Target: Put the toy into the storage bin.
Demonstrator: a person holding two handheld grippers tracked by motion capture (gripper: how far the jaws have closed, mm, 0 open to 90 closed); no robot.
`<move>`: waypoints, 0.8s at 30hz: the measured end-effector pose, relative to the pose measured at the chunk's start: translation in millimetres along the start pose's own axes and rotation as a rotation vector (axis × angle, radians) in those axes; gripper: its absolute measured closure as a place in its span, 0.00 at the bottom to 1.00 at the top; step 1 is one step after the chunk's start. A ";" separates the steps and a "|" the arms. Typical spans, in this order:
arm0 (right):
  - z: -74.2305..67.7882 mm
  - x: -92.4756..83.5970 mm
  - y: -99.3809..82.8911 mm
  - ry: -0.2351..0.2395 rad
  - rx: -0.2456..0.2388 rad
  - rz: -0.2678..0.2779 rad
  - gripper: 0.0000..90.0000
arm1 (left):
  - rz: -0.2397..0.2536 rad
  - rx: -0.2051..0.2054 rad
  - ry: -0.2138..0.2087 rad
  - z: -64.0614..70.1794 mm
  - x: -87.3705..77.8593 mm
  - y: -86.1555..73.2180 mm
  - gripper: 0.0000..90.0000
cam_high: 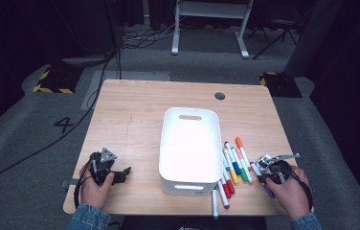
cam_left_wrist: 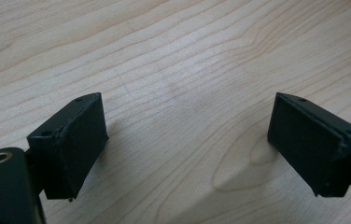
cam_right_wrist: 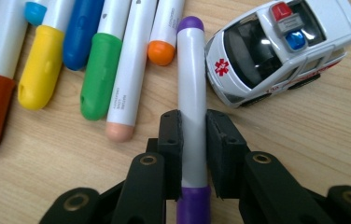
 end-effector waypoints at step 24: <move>-14.3 -47.5 48.6 0.134 -0.036 0.147 0.85 | 0.001 -0.001 -0.001 0.2 0.3 0.1 0.13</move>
Point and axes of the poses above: each handheld gripper's, and its own axes: x roughly forward along the jaws, y roughly out of its top, z roughly to its right, the point moved 6 cm from there along x, roughly forward along the jaws, and after that the axes turned 6 degrees about z, right-handed, at the moved point
